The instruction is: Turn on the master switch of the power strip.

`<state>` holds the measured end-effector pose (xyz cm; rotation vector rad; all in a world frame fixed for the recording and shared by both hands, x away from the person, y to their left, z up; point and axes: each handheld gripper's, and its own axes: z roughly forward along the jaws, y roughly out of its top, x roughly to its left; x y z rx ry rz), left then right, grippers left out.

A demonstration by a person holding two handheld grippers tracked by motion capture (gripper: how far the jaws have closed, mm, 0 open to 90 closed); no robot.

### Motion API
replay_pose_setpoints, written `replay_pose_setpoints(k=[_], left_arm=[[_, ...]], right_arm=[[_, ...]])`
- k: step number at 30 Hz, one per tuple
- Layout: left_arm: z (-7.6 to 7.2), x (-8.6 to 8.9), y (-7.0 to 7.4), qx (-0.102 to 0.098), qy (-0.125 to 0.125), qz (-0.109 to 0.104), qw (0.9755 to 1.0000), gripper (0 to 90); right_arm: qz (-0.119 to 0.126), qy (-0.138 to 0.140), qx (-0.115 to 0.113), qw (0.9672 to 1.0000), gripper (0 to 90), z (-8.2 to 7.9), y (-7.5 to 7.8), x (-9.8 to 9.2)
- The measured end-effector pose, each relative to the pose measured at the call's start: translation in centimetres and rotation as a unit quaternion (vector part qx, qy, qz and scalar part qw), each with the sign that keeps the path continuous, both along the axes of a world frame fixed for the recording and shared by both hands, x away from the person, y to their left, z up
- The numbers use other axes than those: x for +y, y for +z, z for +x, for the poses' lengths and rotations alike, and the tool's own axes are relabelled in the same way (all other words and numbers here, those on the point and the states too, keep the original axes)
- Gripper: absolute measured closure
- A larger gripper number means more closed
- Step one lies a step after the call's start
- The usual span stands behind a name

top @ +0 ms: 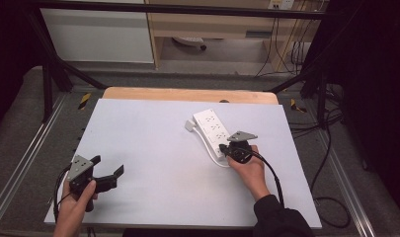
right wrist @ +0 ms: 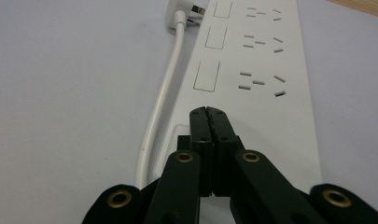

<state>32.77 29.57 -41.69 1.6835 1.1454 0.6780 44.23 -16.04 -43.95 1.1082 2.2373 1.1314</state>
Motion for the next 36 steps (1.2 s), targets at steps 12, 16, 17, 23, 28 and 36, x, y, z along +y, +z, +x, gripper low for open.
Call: replay_pose_setpoints(k=[12, 16, 17, 23, 28, 36], left_arm=[[0.01, 0.02, -0.02, 0.001, 0.001, 0.001, 1.0000, 6.6], [0.01, 0.02, -0.02, 0.001, 0.001, 0.001, 1.0000, 6.6], [0.01, 0.01, -0.03, 0.001, 0.002, 0.000, 1.0000, 6.6], [0.00, 0.01, -0.03, 0.002, 0.002, 0.002, 1.0000, 6.6], [0.02, -0.01, -0.05, 0.002, 0.002, 0.001, 1.0000, 6.6], [0.02, -0.02, -0.06, 0.003, 0.002, 0.002, 1.0000, 6.6]], right_arm=[[-0.001, 0.001, 0.003, 1.0000, 90.0, 0.01, 0.01, 0.00], [-0.002, 0.001, 0.002, 1.0000, 90.0, 0.01, -0.02, 0.04], [-0.002, 0.001, 0.003, 1.0000, 90.0, 0.02, -0.01, 0.01], [-0.002, 0.000, 0.003, 1.0000, 90.0, 0.01, -0.02, 0.04], [0.001, 0.000, 0.005, 1.0000, 90.0, 0.03, -0.03, -0.02], [0.003, -0.001, 0.006, 1.0000, 90.0, 0.06, -0.07, -0.07]])
